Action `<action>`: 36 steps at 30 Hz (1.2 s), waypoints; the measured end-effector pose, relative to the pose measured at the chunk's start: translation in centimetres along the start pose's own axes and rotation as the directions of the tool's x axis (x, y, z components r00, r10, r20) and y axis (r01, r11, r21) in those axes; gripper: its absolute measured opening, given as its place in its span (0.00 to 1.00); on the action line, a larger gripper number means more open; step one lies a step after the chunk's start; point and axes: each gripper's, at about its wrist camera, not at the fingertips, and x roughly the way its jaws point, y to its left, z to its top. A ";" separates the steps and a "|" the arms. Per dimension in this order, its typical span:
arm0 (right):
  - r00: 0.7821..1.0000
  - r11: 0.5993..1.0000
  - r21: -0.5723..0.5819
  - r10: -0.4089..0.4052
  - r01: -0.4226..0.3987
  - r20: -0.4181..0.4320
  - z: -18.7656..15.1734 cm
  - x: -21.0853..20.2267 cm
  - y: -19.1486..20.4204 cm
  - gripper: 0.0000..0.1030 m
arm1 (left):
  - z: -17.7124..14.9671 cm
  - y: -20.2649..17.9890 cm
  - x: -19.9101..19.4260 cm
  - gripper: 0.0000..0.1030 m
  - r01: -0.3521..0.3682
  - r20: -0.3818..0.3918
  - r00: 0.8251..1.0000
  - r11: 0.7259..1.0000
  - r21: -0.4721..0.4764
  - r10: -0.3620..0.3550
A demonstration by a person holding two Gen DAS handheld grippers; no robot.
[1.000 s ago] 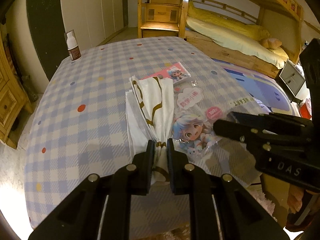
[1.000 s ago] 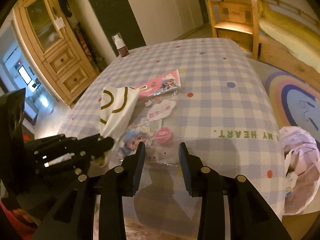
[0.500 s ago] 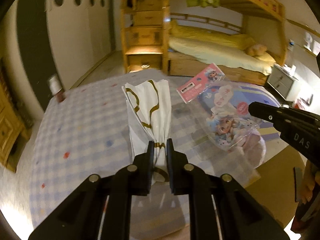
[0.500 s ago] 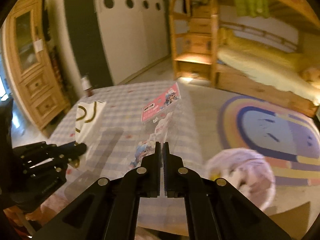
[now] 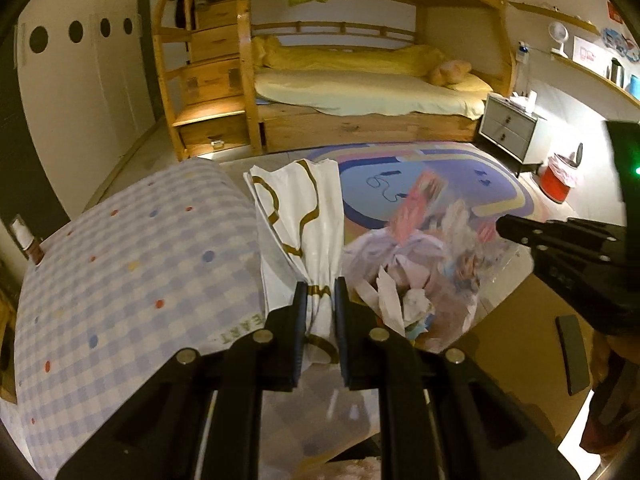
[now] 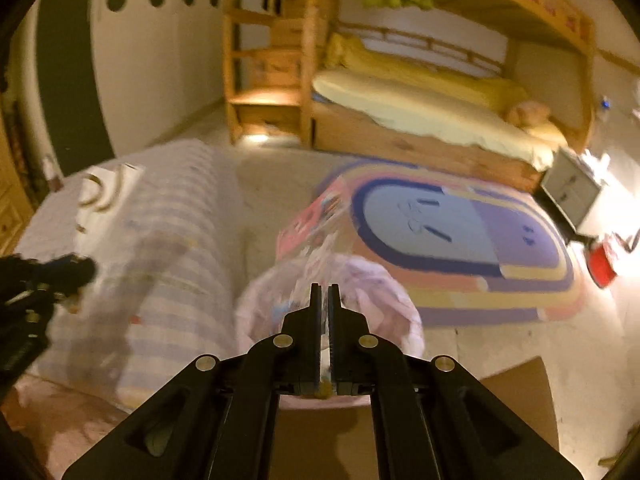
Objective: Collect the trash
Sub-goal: 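Drop the white cloth and toy package into the white trash bag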
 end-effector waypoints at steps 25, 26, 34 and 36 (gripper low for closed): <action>0.990 0.966 0.246 0.043 -0.076 0.137 -0.5 -2.2 -9.6 0.45 | 2.7 -8.5 7.9 0.13 0.162 -0.105 0.983 0.977 0.138 -0.148; 0.989 0.965 0.250 0.040 -0.074 0.139 -0.4 -2.3 -9.8 0.45 | 3.0 -8.8 8.4 0.16 0.174 -0.109 0.981 0.975 0.136 -0.160; 0.989 0.962 0.266 0.025 -0.063 0.143 -0.4 -3.0 -10.2 0.47 | 4.1 -8.5 9.2 0.74 0.170 -0.075 0.984 0.981 0.090 -0.163; 0.989 0.963 0.262 0.030 -0.068 0.143 -0.4 -3.4 -9.9 0.48 | 3.8 -7.5 8.3 0.77 0.156 -0.054 0.987 0.985 0.074 -0.152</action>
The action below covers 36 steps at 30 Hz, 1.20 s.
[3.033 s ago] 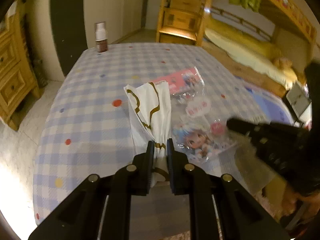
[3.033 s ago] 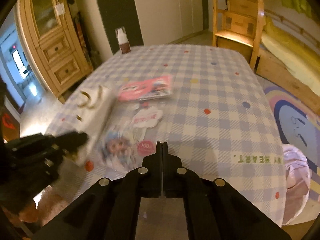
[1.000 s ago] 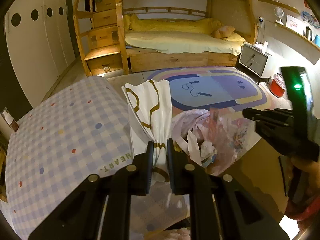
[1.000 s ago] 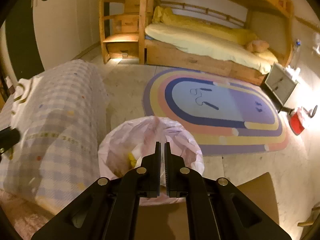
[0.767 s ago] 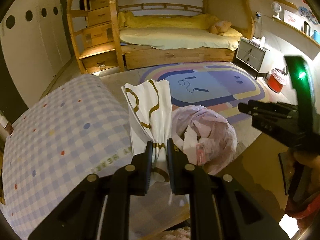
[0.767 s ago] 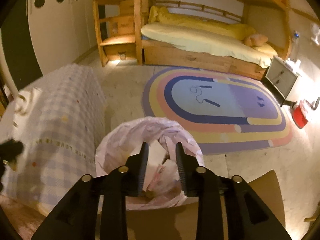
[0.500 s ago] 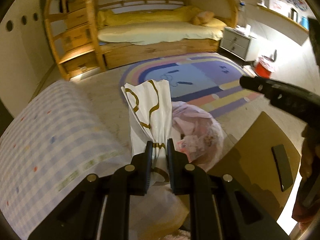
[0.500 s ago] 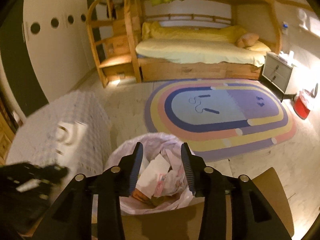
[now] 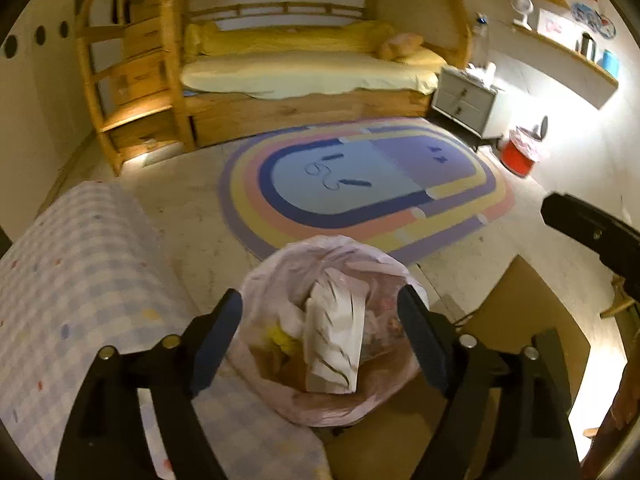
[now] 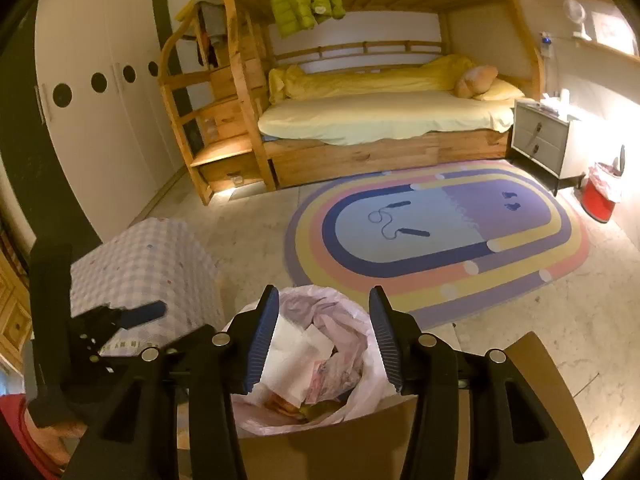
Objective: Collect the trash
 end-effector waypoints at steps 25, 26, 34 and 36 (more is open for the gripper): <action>0.933 0.888 -0.288 0.332 -0.358 -0.136 -1.6 -10.8 20.4 0.91 | -9.2 13.9 -24.9 0.93 -0.438 -0.090 0.896 0.830 -0.345 0.435; 0.930 0.882 -0.296 0.340 -0.366 -0.137 -1.7 -11.2 21.1 0.91 | -9.8 14.3 -26.0 0.93 -0.460 -0.093 0.883 0.813 -0.356 0.459; 0.923 0.840 -0.383 0.356 -0.384 -0.147 -2.5 -14.7 24.3 0.91 | -13.6 16.4 -32.1 0.93 -0.552 -0.128 0.821 0.715 -0.429 0.557; 0.922 0.833 -0.395 0.357 -0.387 -0.151 -2.8 -15.3 24.7 0.91 | -14.3 16.7 -32.9 0.93 -0.570 -0.142 0.809 0.701 -0.429 0.571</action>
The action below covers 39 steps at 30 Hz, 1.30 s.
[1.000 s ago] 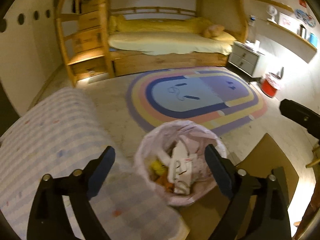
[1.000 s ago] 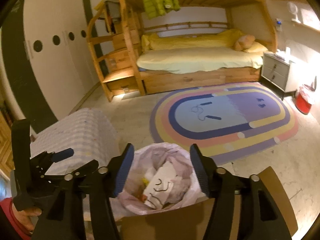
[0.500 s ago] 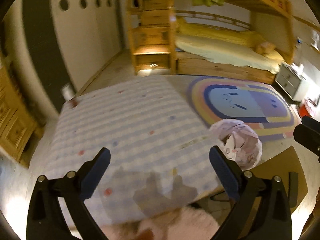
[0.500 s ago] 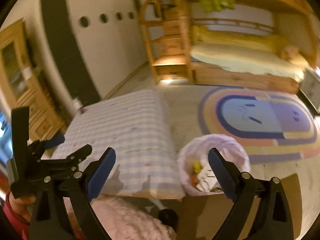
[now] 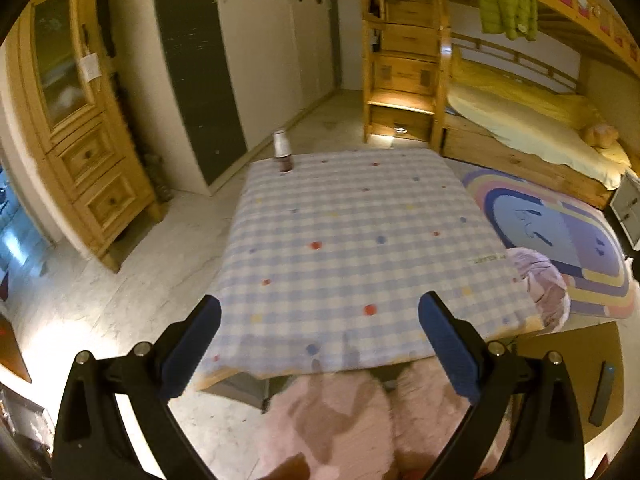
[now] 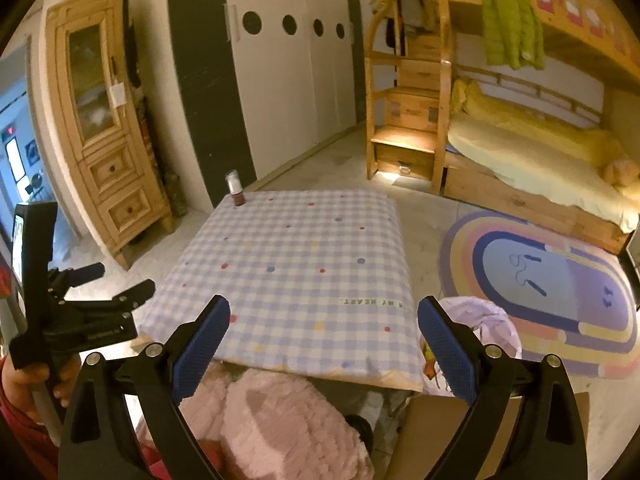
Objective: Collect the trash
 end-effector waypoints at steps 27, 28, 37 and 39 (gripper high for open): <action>0.999 0.999 -0.031 -0.030 0.029 -0.021 -1.1 0.5 0.8 0.91 | -0.6 0.6 -0.4 0.93 -0.006 -0.011 1.000 1.000 -0.004 0.005; 0.999 0.999 -0.030 -0.031 0.030 -0.023 -1.1 0.5 0.9 0.91 | -0.6 0.6 -0.4 0.93 -0.005 -0.012 1.000 1.000 -0.003 0.005; 0.999 0.999 -0.031 -0.032 0.031 -0.023 -1.0 0.6 0.9 0.91 | -0.6 0.6 -0.4 0.93 -0.005 -0.010 1.000 1.000 -0.003 0.005; 0.999 0.999 -0.030 -0.031 0.030 -0.022 -1.0 0.5 0.9 0.91 | -0.5 0.5 -0.4 0.93 -0.006 -0.010 1.000 1.000 -0.003 0.006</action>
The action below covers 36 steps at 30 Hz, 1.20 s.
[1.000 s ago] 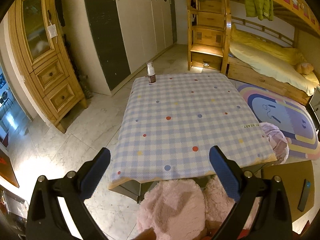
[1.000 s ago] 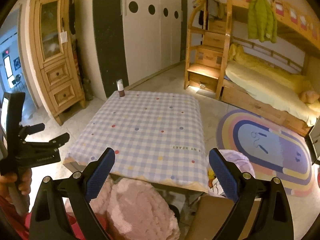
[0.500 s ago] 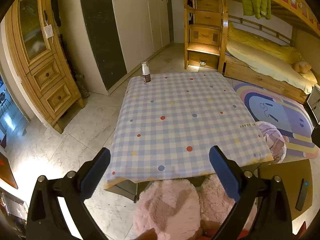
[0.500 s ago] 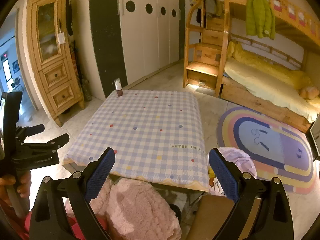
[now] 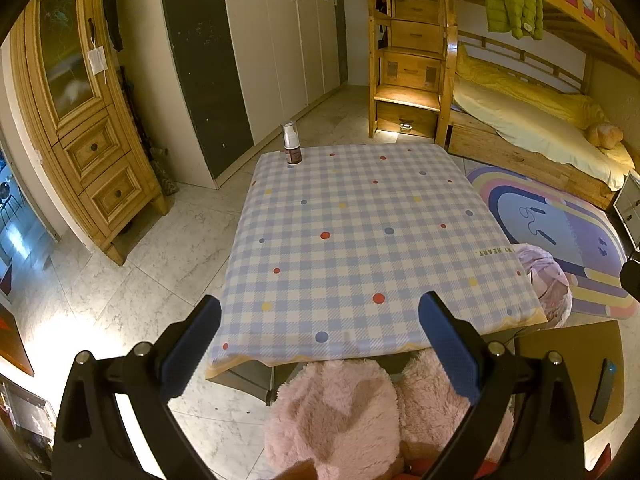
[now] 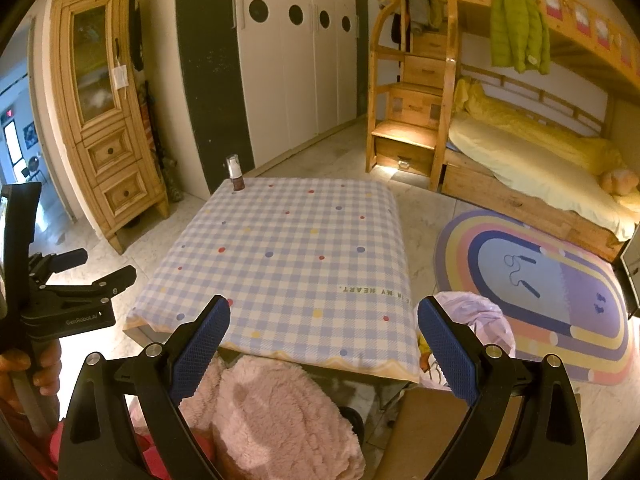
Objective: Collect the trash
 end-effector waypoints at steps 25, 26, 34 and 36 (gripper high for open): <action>1.000 1.000 -0.002 0.000 0.000 0.000 0.0 0.0 0.0 0.91 | 0.0 -0.3 0.0 0.93 0.002 0.003 1.000 1.000 0.000 -0.002; 1.000 1.000 -0.003 0.001 -0.001 0.000 0.0 0.0 0.1 0.91 | 0.0 -0.3 0.0 0.93 0.001 0.003 1.000 1.000 -0.001 -0.001; 1.000 1.000 -0.001 -0.001 0.001 -0.002 0.0 0.1 0.2 0.91 | 0.0 -0.4 0.0 0.93 0.000 0.004 1.000 1.000 0.001 0.000; 1.000 1.000 -0.002 -0.001 0.001 -0.002 0.0 0.1 0.2 0.91 | 0.0 -0.3 0.0 0.93 0.001 0.004 1.000 1.000 0.002 -0.001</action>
